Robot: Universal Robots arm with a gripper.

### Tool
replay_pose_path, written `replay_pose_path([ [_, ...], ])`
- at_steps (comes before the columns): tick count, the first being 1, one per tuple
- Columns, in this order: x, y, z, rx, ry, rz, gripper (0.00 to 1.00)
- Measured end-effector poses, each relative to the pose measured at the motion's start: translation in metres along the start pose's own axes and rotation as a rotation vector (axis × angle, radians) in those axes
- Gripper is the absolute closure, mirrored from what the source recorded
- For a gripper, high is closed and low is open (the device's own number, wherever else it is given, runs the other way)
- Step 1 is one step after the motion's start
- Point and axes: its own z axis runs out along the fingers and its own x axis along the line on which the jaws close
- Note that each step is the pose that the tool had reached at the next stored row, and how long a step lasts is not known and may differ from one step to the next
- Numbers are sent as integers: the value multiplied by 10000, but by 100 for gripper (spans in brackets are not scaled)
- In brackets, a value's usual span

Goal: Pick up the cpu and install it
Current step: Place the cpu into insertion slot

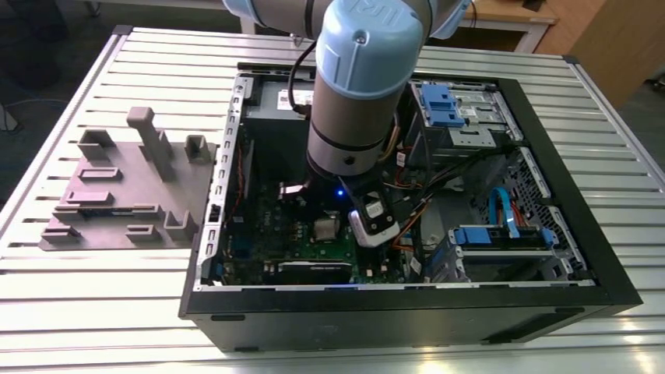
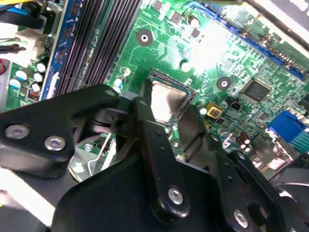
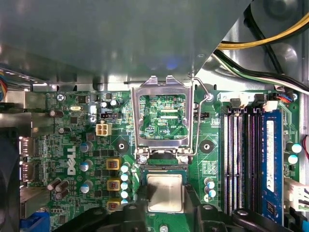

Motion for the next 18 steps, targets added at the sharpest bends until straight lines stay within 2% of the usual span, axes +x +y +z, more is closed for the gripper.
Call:
replay_pose_path([
  [1, -1, 0, 5, -1, -1, -1, 53],
  [2, -1, 0, 11, -1, -1, -1, 53],
  [3, -1, 0, 15, 1, 0, -1, 47],
  [18, -5, -1, 51, 1, 0, -1, 47],
])
